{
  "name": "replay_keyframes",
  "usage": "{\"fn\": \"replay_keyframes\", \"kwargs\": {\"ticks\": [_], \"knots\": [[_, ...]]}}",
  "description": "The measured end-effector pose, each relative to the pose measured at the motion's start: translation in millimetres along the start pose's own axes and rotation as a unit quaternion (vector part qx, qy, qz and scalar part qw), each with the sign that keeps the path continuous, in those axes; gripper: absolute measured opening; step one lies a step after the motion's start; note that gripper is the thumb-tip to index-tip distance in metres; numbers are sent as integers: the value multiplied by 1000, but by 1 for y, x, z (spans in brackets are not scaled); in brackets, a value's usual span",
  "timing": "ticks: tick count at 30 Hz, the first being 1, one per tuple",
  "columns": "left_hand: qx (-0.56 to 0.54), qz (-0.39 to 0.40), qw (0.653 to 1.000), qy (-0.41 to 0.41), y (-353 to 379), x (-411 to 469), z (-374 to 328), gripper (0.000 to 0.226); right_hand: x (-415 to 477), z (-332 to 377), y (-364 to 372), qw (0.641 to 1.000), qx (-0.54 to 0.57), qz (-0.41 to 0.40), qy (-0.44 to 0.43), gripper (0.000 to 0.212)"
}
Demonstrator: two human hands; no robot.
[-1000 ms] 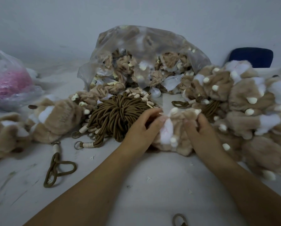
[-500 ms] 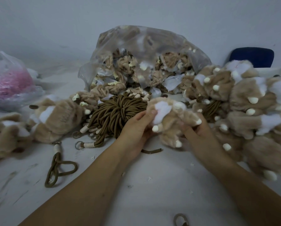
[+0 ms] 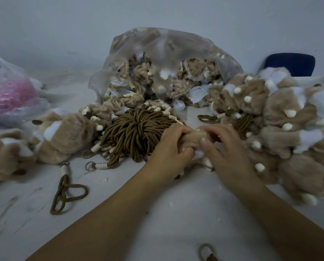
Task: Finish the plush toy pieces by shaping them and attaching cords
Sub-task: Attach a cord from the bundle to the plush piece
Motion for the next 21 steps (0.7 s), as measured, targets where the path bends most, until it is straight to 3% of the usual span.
{"fn": "replay_keyframes", "kwargs": {"ticks": [4, 9, 13, 21], "knots": [[3, 15, 1000, 6, 3, -2, 0, 26, 1, 2, -1, 999, -29, -8, -32, 4], [-54, 24, 998, 1, 5, -3, -4, 21, 2, 5, 5, 999, -35, -4, -36, 15], [-26, 12, 1000, 6, 2, -2, -6, 9, 2, 3, 8, 999, -28, 10, -32, 21], [20, -31, 998, -47, 1, 0, 4, 17, -1, 1, 11, 999, -39, 3, -2, 33]]}}
Point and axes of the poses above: each hand's wrist, its own x-axis towards the middle knuckle, its own y-axis out of the palm, z = x × y, the point moved 5 cm from there along x, towards the middle knuckle, and after that the axes turned 13 degrees about z, right-handed, at the moved point
